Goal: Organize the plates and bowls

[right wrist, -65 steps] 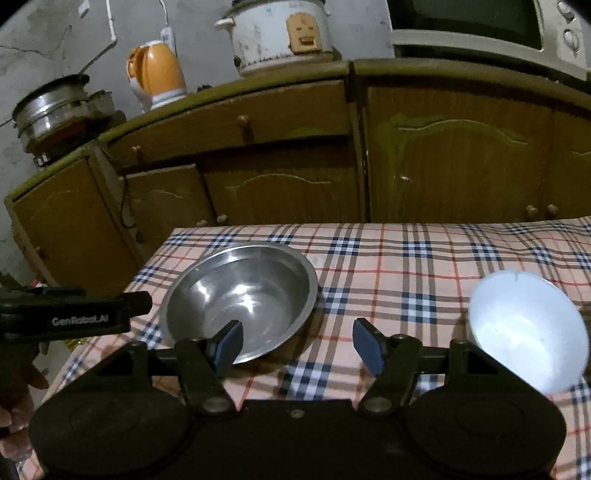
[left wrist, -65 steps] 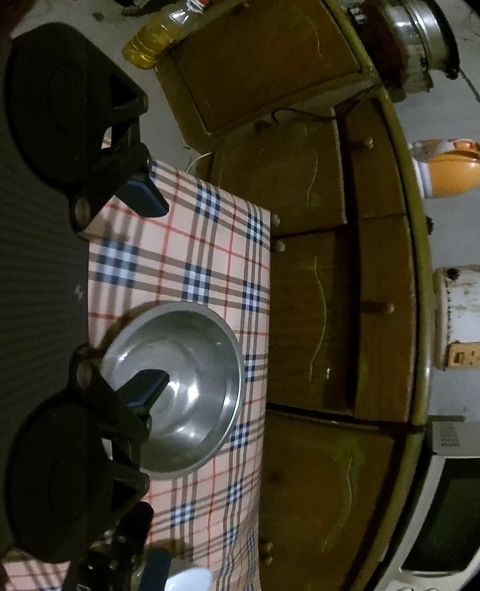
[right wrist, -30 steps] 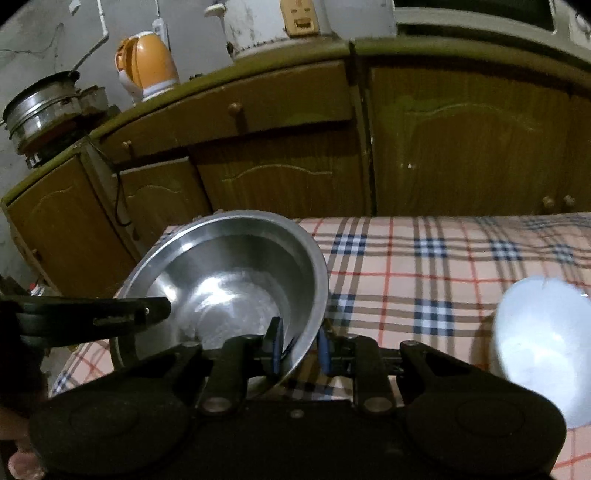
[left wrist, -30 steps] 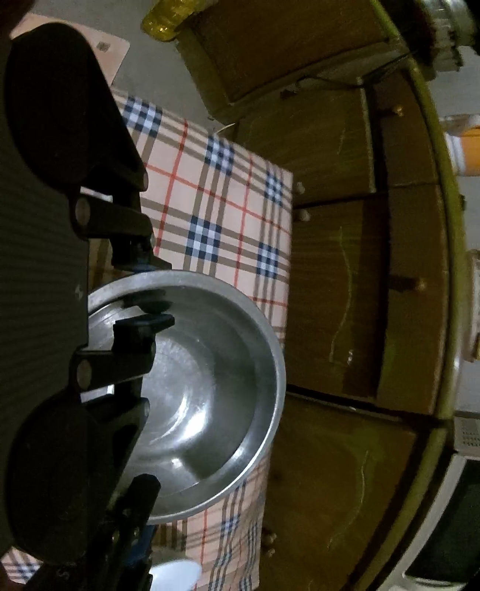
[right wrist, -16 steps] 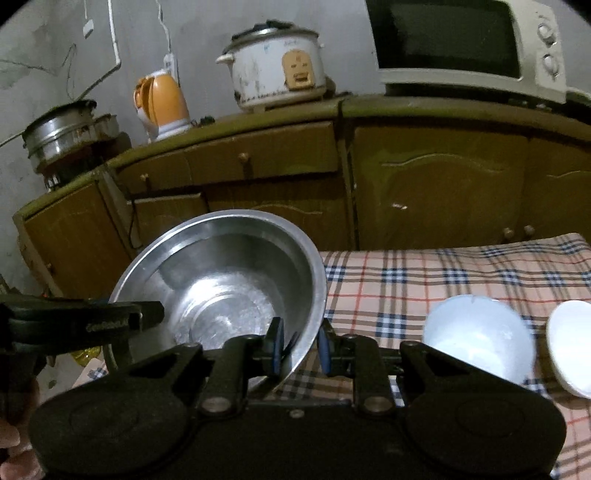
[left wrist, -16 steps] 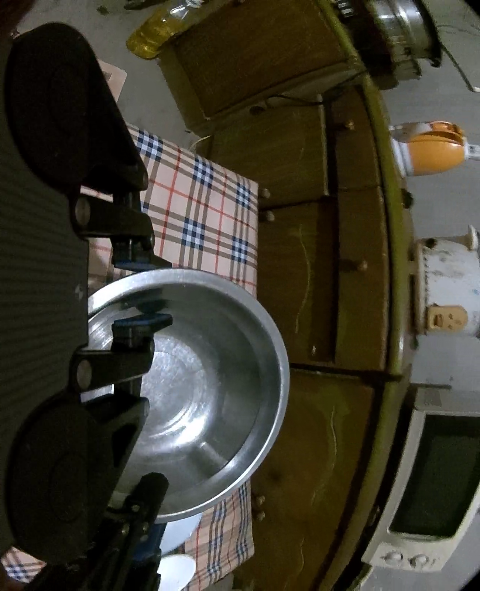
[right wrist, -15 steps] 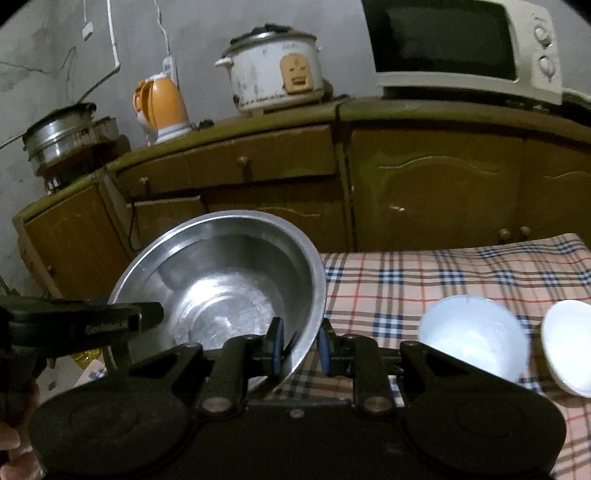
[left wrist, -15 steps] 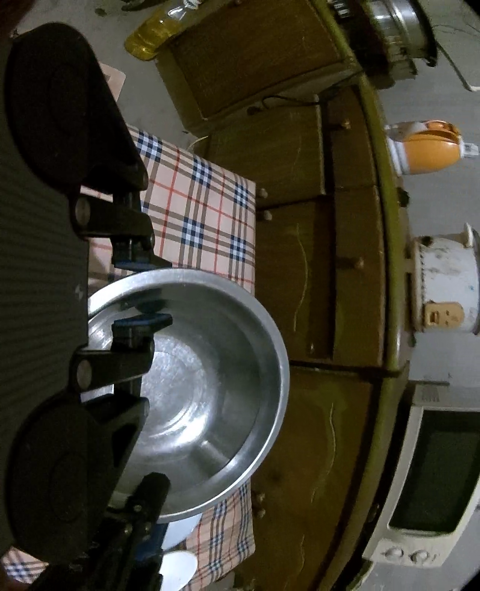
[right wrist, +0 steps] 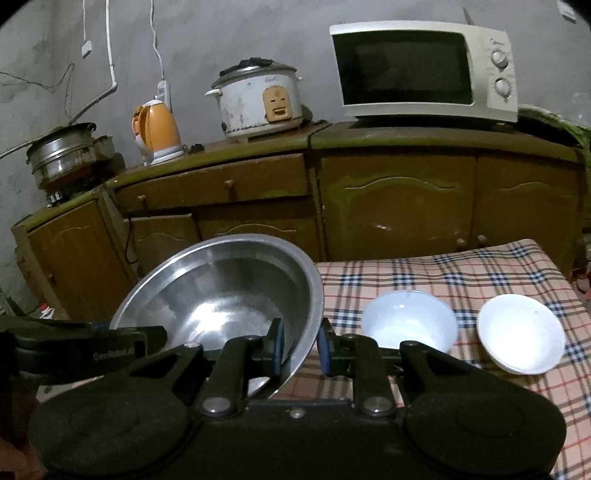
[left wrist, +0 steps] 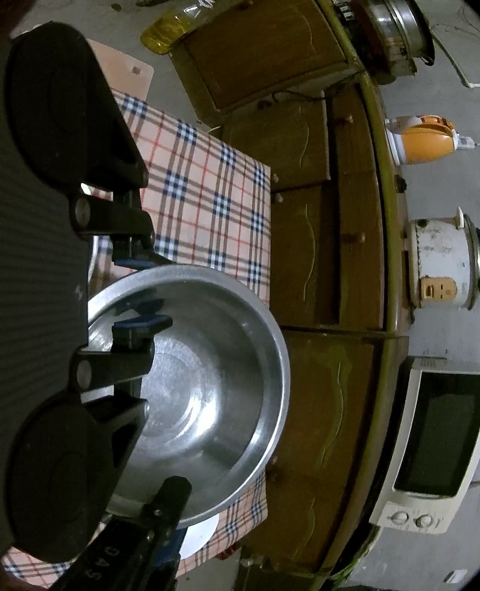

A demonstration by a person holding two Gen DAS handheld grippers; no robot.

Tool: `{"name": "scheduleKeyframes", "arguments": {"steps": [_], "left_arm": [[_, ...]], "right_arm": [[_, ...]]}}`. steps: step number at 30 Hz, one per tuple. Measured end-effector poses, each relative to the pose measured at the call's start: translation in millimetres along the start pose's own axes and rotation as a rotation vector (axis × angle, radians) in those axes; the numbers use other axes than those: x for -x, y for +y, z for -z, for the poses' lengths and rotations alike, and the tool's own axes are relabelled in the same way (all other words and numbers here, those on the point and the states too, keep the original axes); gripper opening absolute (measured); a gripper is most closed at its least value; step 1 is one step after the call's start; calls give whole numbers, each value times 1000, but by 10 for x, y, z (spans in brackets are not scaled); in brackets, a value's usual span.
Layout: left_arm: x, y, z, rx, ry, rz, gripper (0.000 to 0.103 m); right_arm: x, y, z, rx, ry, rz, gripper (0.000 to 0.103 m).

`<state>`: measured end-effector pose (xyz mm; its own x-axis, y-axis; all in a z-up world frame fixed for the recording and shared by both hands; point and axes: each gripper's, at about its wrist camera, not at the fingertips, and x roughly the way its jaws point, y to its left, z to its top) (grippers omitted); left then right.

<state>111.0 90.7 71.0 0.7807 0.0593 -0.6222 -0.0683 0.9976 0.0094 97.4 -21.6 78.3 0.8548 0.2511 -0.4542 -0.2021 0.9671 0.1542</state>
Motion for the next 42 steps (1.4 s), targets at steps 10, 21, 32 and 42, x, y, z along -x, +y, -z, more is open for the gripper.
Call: {"name": "scheduleKeyframes", "arguments": {"steps": [10,21,32,42], "left_arm": [[128,-242,190,-12,-2,34,27],[139,-443,363,-20,13,56,28],[176,-583,502,-30,17,84,29],[177,-647,567,-36,22,92,29]], "right_arm": [[338,-229,142,-15,-40,25,26],[496,-408,295,-21,-52,56,26],[640,-534,422,-32,-62,80,26],[722,-589,503,-43,-63,90,26]]}}
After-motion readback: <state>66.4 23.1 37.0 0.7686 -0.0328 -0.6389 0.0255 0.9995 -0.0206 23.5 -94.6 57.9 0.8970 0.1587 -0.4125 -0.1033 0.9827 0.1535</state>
